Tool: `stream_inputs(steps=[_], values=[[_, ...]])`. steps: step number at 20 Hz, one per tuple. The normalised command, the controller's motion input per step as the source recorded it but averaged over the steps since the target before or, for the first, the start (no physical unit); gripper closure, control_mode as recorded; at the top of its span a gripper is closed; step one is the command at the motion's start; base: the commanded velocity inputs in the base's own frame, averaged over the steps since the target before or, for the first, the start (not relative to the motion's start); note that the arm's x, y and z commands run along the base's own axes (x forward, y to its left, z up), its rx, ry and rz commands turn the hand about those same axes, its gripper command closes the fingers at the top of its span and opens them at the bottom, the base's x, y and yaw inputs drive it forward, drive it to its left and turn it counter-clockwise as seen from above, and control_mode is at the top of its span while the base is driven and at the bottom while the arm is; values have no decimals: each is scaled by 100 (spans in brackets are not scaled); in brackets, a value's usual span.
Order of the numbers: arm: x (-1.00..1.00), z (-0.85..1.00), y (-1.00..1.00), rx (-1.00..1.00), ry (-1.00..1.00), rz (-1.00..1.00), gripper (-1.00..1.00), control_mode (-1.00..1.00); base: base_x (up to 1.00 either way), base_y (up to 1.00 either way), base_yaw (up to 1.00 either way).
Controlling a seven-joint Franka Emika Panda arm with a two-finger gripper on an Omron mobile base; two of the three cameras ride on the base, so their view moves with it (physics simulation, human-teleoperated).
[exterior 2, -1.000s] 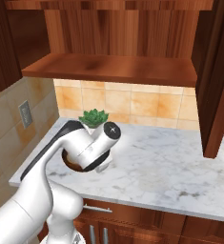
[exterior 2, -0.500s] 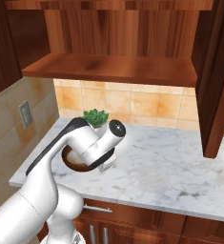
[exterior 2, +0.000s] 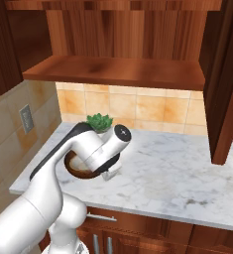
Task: Pick up the bowls on the counter and stack them on top of one another in the open cabinet. Place the smaller bowl on top of the larger bowl.
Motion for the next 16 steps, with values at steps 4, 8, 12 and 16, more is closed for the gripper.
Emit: stream_inputs(steps=[4, 8, 12, 16], values=[[3, -10, 0, 0, 0, 5, -100, -100, 0, 0, 0], [10, -11, 0, 0, 0, 7, -100, -100, 0, 0, 0], [11, -9, 0, -1, 0, 8, -100, -100, 0, 0, 0], [13, -9, 0, -4, 1, 9, -100, -100, 0, 0, 0]])
